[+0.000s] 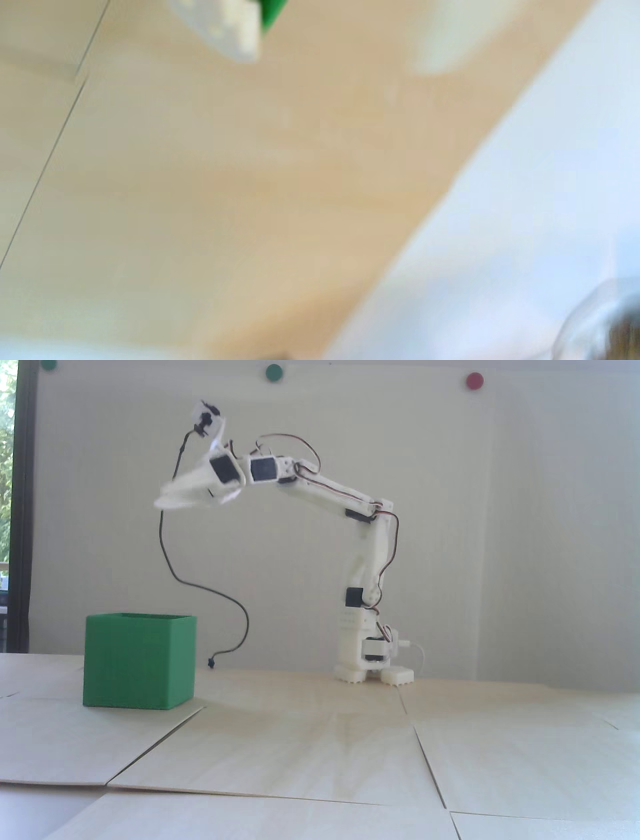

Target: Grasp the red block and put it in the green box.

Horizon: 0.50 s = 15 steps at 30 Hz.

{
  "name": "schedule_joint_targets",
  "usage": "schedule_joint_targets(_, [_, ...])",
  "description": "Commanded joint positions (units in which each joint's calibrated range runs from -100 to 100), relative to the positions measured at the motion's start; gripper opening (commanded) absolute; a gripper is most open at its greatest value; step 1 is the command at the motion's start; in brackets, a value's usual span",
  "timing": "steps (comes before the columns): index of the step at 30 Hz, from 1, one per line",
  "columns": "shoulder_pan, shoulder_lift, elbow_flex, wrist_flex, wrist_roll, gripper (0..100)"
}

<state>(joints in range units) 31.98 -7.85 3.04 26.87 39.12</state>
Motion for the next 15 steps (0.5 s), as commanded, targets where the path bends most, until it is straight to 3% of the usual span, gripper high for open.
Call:
schedule_joint_targets(1, [-5.2,-9.9,7.4,4.7,-0.1,2])
schedule_joint_targets(6, [-16.0,-24.7,25.1,10.9,-0.1,2])
schedule_joint_targets(12, [-31.7,-45.6,54.0,10.9,0.2,2])
schedule_joint_targets(15, [-36.3,-52.9,64.9,10.9,4.3,2])
